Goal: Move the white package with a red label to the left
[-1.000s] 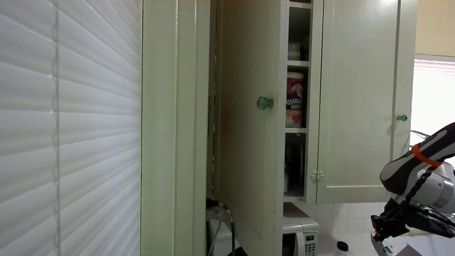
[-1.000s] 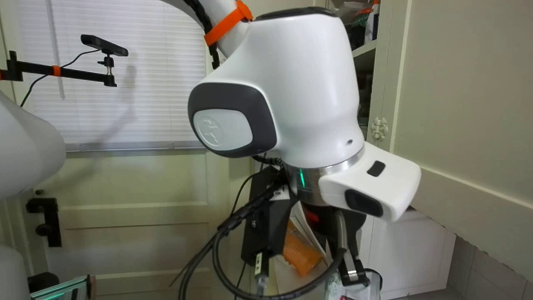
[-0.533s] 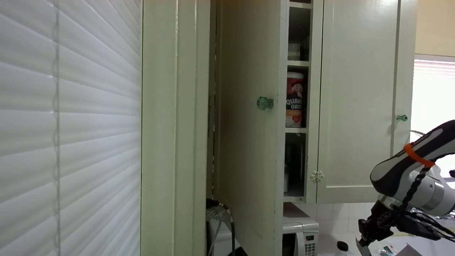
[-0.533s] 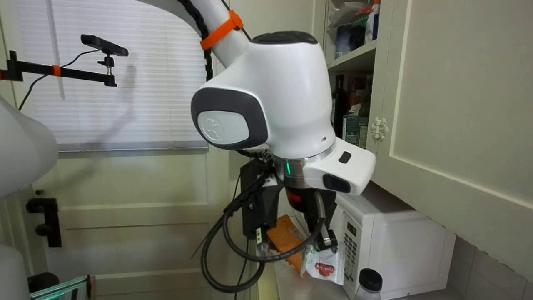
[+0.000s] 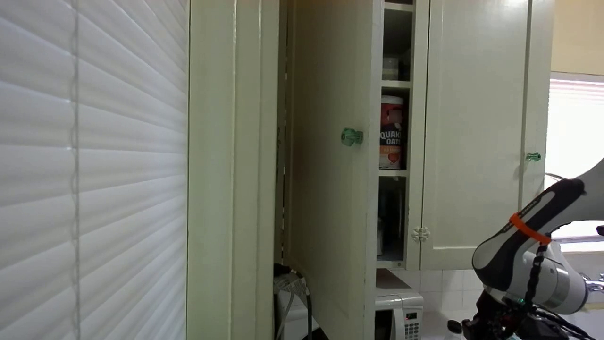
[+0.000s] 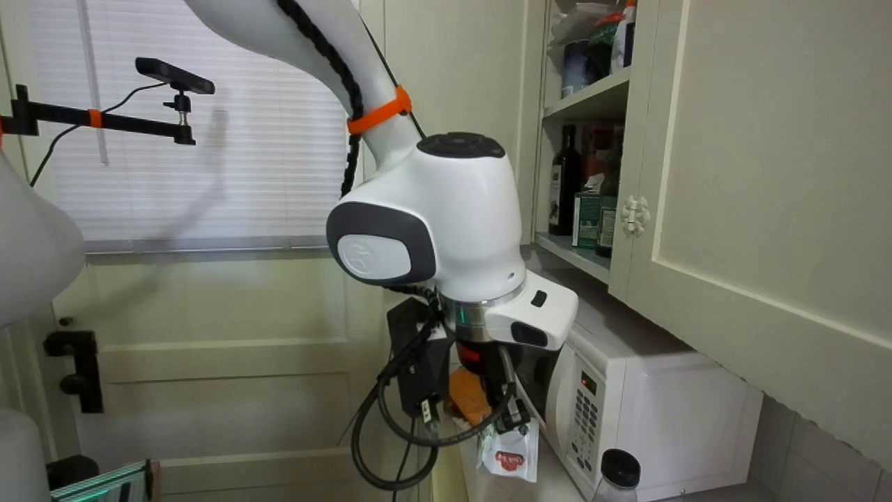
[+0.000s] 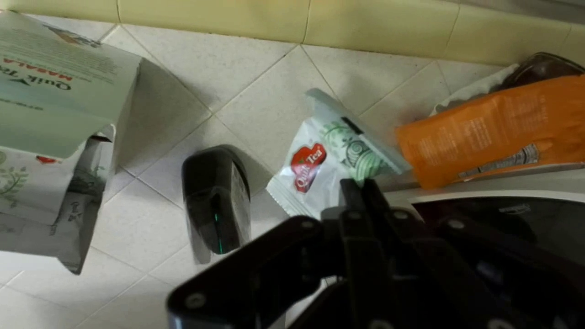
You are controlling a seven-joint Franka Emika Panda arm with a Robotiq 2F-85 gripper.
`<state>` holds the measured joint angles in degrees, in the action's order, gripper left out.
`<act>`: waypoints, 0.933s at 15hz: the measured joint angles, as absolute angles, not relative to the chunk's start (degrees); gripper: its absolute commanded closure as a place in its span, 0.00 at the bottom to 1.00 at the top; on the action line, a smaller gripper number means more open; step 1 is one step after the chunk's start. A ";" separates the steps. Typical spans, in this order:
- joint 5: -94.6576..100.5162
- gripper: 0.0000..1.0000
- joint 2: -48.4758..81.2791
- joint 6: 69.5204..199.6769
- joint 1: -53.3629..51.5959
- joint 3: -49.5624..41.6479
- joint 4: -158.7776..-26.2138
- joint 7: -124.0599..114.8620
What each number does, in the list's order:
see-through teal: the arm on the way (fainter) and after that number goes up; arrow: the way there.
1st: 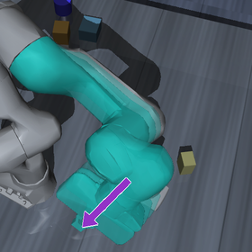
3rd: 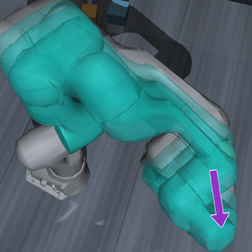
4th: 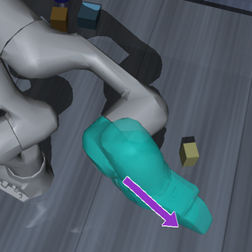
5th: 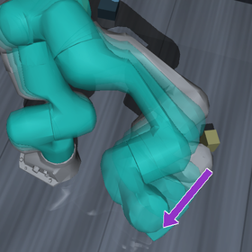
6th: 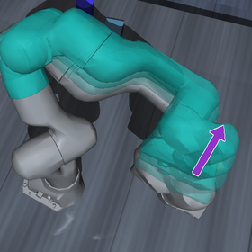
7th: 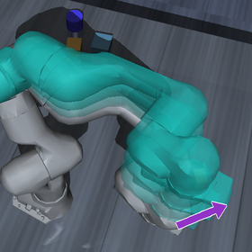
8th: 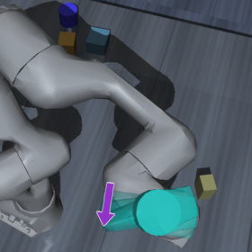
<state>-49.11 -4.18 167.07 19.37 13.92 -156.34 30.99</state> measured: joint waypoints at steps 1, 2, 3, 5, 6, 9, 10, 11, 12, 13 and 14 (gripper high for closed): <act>-50.07 0.99 -2.31 168.64 18.72 14.25 -155.89 31.92; -50.90 0.99 -0.32 170.69 18.17 14.74 -155.43 32.67; -51.81 0.99 1.75 173.07 17.62 15.26 -154.89 33.22; -52.69 0.99 5.96 176.79 16.99 16.26 -153.71 33.79; -52.74 0.99 8.16 178.37 16.93 16.73 -152.98 33.83; -52.73 0.99 14.29 182.83 16.93 17.59 -150.70 33.84; -52.71 0.99 16.35 184.83 16.93 17.72 -149.91 33.84; -52.60 0.99 18.45 186.64 16.93 17.73 -149.13 33.84; -52.50 0.99 20.44 188.17 16.93 17.72 -148.36 33.84; -52.37 0.99 22.39 189.68 16.93 17.72 -147.58 33.84; -52.31 0.70 24.24 190.89 16.93 17.71 -146.81 33.84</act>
